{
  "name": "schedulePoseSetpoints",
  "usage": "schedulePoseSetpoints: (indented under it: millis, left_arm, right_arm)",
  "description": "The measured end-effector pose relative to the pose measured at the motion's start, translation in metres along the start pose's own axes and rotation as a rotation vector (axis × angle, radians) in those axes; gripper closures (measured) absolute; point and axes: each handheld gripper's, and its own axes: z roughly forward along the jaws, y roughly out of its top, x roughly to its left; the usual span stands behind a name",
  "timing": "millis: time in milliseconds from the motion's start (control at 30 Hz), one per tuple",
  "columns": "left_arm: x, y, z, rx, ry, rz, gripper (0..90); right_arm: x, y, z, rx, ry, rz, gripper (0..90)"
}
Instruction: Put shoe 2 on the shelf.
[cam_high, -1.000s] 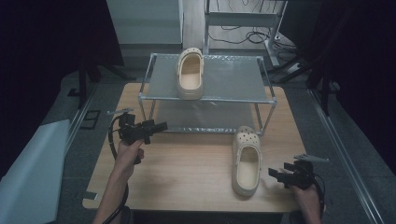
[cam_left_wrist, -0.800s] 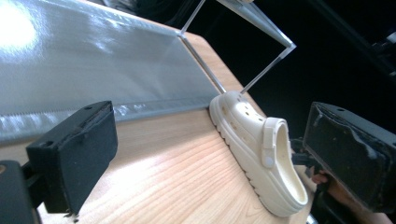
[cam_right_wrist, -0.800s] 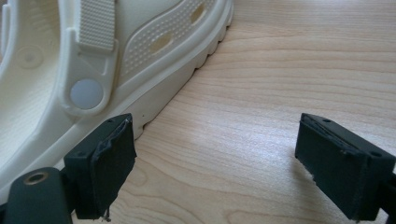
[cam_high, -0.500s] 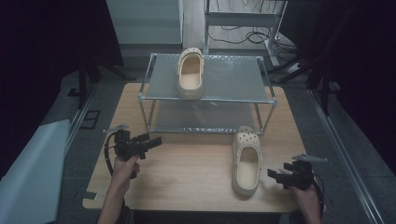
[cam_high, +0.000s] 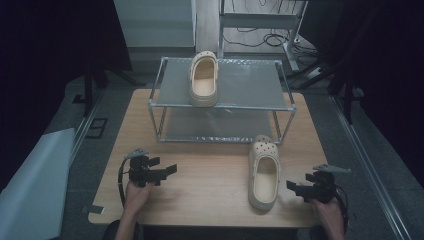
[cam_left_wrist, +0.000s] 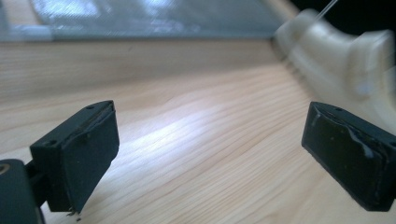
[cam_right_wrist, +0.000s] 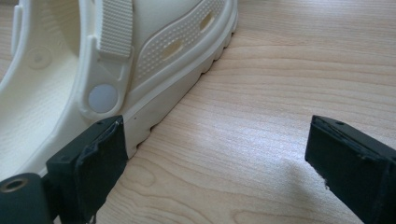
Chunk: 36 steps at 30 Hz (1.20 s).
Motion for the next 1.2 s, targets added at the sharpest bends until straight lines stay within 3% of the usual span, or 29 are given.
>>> schedulePoseSetpoints:
  millis: [33,67,100,167,333,567,733,833,867,967,1100,1200]
  left_arm:
    - [-0.001,-0.002,0.002,0.016,0.027,0.016,4.1]
    - [-0.002,-0.004,0.005,0.042,0.085,0.049,4.4]
    - [-0.002,-0.004,0.005,0.042,0.085,0.049,4.5]
    - [-0.004,-0.006,0.008,0.075,0.144,0.08,4.6]
    - [-0.003,-0.008,0.01,0.095,0.204,0.1,3.8]
    - [-0.001,-0.008,0.01,0.092,0.217,0.091,2.1]
    - [-0.002,-0.008,0.014,0.111,0.25,0.1,1.2]
    - [-0.003,-0.009,0.016,0.118,0.252,0.104,1.1]
    - [-0.003,-0.008,0.016,0.116,0.254,0.104,1.1]
    - [-0.004,-0.008,0.016,0.107,0.249,0.105,1.1]
    - [-0.004,-0.008,0.016,0.101,0.242,0.103,1.0]
    - [-0.005,-0.008,0.016,0.102,0.241,0.103,1.1]
  right_arm:
    - [0.0,0.0,0.0,-0.001,-0.001,-0.008,4.7]
    - [0.001,0.001,-0.001,0.0,0.0,-0.013,4.3]
    - [0.001,0.001,-0.001,0.0,0.0,-0.013,4.3]
    - [0.002,0.002,-0.002,0.002,0.001,-0.018,3.2]
    - [0.008,0.005,-0.005,-0.005,0.013,-0.036,2.8]
    - [0.028,0.016,-0.007,-0.03,0.08,-0.038,3.2]
    - [0.039,0.02,0.005,0.003,0.08,-0.059,6.0]
    - [0.046,0.021,0.017,0.031,0.059,-0.055,10.7]
    - [0.049,0.021,0.021,0.052,0.036,-0.075,12.7]
    - [0.049,0.021,0.024,0.072,0.009,-0.082,14.8]
    - [0.045,0.023,0.018,0.069,-0.047,-0.08,20.8]
    - [0.035,0.023,0.011,0.068,-0.089,-0.046,24.4]
